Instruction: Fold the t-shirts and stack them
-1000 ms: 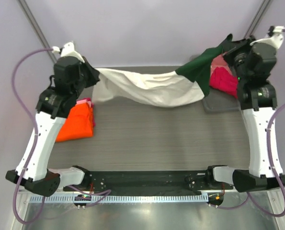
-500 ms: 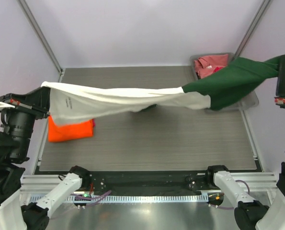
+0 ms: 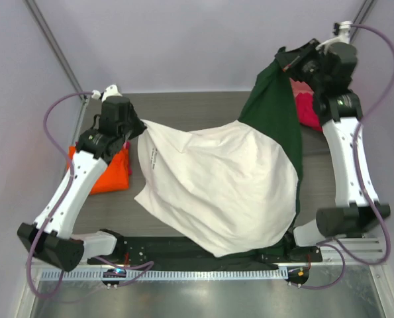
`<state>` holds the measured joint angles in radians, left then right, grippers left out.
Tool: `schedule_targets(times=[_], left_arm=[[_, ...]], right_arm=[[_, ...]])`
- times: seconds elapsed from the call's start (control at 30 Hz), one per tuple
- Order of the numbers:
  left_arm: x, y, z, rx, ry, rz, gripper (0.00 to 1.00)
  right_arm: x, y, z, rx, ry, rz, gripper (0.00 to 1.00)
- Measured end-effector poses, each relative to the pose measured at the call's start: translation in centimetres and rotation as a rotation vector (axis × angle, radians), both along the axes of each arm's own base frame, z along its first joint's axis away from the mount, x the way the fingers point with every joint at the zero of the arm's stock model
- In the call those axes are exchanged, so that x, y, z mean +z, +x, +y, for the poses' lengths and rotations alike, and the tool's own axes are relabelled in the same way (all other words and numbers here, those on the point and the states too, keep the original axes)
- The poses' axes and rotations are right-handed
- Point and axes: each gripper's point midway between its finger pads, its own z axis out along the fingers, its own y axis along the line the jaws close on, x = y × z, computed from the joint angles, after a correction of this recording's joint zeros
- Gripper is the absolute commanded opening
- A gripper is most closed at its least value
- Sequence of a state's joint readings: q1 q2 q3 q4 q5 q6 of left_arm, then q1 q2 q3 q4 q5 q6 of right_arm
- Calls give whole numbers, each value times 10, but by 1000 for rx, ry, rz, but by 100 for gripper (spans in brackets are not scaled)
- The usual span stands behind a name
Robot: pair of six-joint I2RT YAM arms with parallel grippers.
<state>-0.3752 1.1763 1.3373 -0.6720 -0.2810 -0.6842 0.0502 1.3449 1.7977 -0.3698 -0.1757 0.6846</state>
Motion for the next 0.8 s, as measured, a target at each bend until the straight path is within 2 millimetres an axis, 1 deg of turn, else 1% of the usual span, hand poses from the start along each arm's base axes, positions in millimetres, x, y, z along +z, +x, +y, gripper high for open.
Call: schedule_targets(times=[0.03,0.07,0.1,0.13,0.17,0.2,0.23,0.27,0.3,0.33,0.37,0.4,0.43,0.5,0.53,0.57,0.6,0.63,0.67,0.73,0.77,0.8], left_arm=[[-4,9,-2,8,-7,16,0],[-4,22,-1,20,-22,29,0],[1,34,1,29,-39,29,0],[15,51,5,46,-70,17,0],[35,70,11,61,-99,-18,0],[61,90,18,68,-132,-71,0],[87,105,26,79,-155,-133,0],[115,118,37,91,-173,-202,0],[137,125,44,96,-184,-259,0],[165,128,53,99,-197,-331,0],[183,128,59,103,-203,-379,0],[203,124,64,99,-209,-432,0],[224,119,65,84,-215,-494,0],[237,114,63,62,-221,-548,0],[238,111,61,49,-223,-569,0],[232,107,60,42,-225,-570,0],[220,107,59,38,-225,-565,0],[200,105,58,42,-225,-552,1],[177,104,59,53,-223,-519,3],[125,105,62,77,-214,-449,10],[96,104,63,86,-210,-411,11],[64,102,64,97,-206,-356,16]], right_arm=[[-22,23,3,10,2,58,1],[-54,50,7,25,8,154,1],[-74,74,11,39,17,220,1],[-84,93,14,48,24,259,1],[-87,107,16,56,32,277,1],[-74,122,18,64,49,266,1],[-56,133,19,69,66,220,1],[-27,138,17,74,87,144,1],[-3,135,14,81,115,87,1],[23,128,7,88,148,19,1],[53,116,-3,96,176,-64,1],[83,98,-15,96,198,-146,1],[104,81,-24,92,206,-204,1],[142,43,-39,78,195,-322,1],[158,22,-39,88,184,-374,1],[167,7,-35,108,172,-409,1],[171,-9,-27,143,155,-441,1],[171,-26,-18,179,141,-458,1],[162,-31,-11,204,135,-455,1],[127,-48,-1,239,131,-410,1],[107,-49,0,239,135,-370,1],[80,-49,-2,223,134,-338,1]])
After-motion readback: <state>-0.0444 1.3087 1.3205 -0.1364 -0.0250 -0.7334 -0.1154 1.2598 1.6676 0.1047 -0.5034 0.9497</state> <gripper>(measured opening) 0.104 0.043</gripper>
